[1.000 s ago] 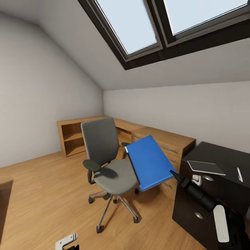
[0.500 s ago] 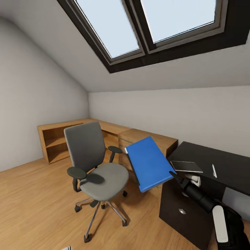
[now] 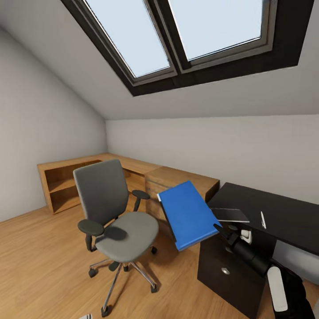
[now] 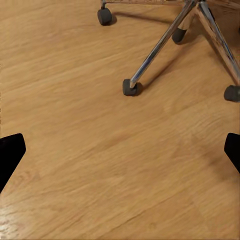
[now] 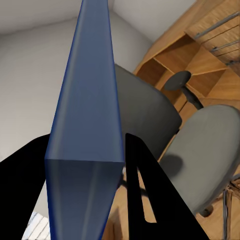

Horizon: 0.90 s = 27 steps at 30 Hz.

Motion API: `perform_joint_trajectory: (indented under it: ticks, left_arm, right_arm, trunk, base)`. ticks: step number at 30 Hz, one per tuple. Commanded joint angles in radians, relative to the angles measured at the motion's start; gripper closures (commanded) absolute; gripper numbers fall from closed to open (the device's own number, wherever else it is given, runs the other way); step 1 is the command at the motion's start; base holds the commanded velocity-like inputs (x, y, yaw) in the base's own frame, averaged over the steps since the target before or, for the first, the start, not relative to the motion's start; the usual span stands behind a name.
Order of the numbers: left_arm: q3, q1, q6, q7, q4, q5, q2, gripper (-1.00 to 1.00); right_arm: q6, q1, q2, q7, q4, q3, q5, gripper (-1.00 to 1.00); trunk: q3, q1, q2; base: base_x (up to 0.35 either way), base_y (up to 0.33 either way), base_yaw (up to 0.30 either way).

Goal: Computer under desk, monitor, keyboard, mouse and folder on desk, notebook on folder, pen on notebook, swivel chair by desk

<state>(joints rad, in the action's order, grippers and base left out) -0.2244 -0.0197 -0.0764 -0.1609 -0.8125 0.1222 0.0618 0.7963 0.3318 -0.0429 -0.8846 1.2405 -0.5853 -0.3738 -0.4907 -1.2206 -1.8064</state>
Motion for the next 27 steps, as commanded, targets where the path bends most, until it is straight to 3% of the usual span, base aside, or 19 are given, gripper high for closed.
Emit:
perform_joint_trajectory:
  ticks: [1,27]
  left_arm:
    - [-0.001,0.0,-0.005,-0.002,-0.002,0.01,0.001,-1.0]
    - [-0.001,0.0,-0.006,-0.002,0.013,0.011,0.002,-1.0]
  right_arm:
    - [0.005,0.001,-0.001,-0.003,-0.003,-0.002,0.001,1.0]
    - [0.006,0.001,0.001,-0.009,-0.007,-0.012,0.001,1.0]
  trunk:
    - [0.002,0.004,0.007]
    - [0.084,0.104,0.189]
  base:
    - [0.0,0.0,-0.001]
    - [0.0,0.0,0.0]
